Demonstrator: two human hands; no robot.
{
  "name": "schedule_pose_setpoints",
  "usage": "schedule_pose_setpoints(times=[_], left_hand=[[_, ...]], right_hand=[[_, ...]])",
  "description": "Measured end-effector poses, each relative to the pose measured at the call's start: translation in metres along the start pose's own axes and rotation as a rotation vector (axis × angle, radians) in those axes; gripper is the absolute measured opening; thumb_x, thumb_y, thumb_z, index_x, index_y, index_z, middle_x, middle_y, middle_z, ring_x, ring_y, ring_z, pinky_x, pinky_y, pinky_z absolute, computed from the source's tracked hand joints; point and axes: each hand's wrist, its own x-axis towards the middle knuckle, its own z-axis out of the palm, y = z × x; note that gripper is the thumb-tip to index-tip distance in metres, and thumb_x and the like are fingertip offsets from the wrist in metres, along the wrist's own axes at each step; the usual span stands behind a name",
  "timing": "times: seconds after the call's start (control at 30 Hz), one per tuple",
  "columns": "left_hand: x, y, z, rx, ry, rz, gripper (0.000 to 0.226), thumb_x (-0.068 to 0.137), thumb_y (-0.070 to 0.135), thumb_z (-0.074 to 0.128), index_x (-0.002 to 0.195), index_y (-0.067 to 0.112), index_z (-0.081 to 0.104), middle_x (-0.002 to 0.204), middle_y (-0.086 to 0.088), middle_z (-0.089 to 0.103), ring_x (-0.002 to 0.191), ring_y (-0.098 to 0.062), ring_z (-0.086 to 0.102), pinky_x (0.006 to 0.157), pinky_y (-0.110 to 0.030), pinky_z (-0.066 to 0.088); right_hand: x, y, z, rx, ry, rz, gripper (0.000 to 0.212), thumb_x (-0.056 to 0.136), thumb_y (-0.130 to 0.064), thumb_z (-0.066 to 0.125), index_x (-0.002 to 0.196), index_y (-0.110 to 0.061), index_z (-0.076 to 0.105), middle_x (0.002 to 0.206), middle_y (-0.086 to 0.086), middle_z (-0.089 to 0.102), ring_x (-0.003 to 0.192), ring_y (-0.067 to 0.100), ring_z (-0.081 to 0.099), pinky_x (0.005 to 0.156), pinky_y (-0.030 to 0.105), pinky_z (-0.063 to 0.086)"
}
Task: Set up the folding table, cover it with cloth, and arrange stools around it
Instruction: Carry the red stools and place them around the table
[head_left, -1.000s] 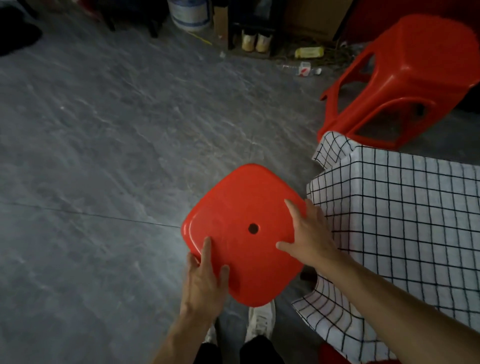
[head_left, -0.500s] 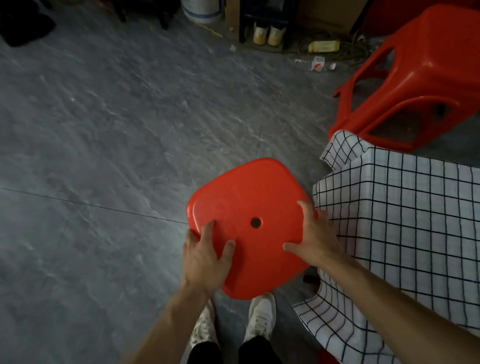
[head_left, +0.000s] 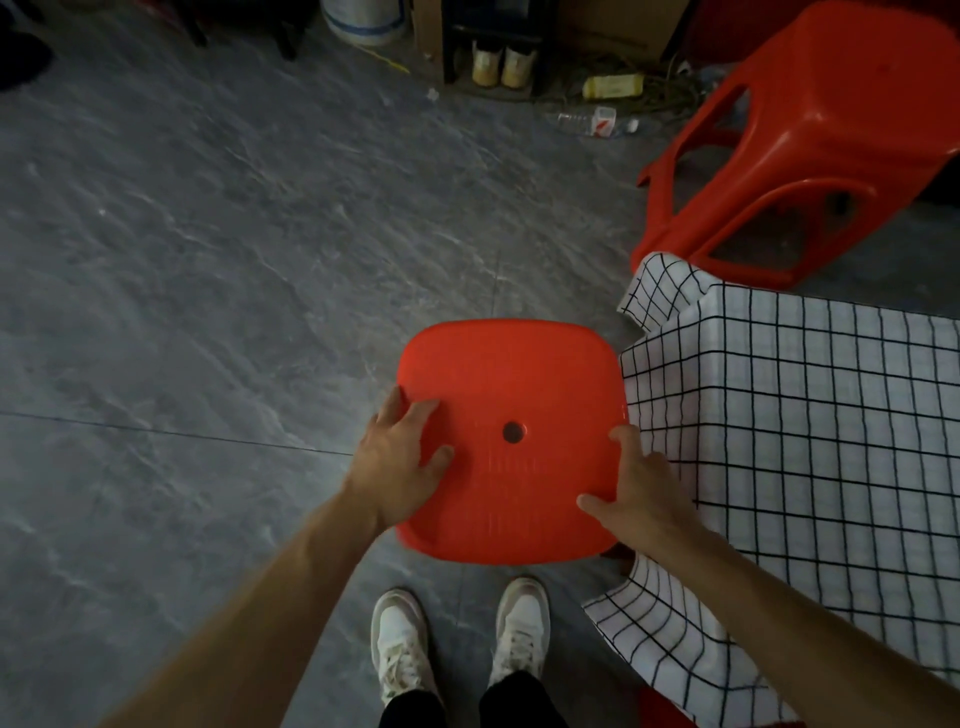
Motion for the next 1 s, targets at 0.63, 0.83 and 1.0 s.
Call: schedule_pose_setpoints(times=[0.63, 0.83, 1.0], left_hand=[[-0.019, -0.022, 0.008, 0.074, 0.013, -0.094, 0.085, 0.084, 0.039, 0.069, 0.155, 0.037, 0.022, 0.147, -0.024, 0.032, 0.128, -0.042, 0.042, 0.110, -0.046, 0.038], [-0.006, -0.022, 0.006, -0.042, 0.020, -0.131, 0.095, 0.084, 0.039, 0.071, 0.155, 0.046, 0.008, 0.139, -0.021, 0.039, 0.123, -0.040, 0.045, 0.110, -0.046, 0.036], [-0.001, -0.035, -0.003, -0.031, 0.050, -0.144, 0.097, 0.082, 0.043, 0.072, 0.154, 0.047, 0.008, 0.131, -0.021, 0.044, 0.118, -0.039, 0.047, 0.109, -0.045, 0.036]], right_hand=[[-0.002, -0.028, 0.025, 0.129, 0.052, -0.023, 0.130, 0.054, -0.050, 0.091, 0.147, -0.047, 0.001, 0.139, 0.016, 0.021, 0.117, 0.034, 0.048, 0.093, 0.050, 0.051], [0.001, -0.038, 0.023, 0.148, 0.024, -0.006, 0.136, 0.056, -0.040, 0.093, 0.148, -0.046, -0.006, 0.142, 0.017, 0.019, 0.123, 0.036, 0.045, 0.098, 0.053, 0.047], [-0.004, -0.053, 0.033, 0.117, 0.033, -0.001, 0.137, 0.051, -0.046, 0.093, 0.143, -0.052, -0.009, 0.139, 0.016, 0.021, 0.120, 0.036, 0.045, 0.096, 0.057, 0.049]])
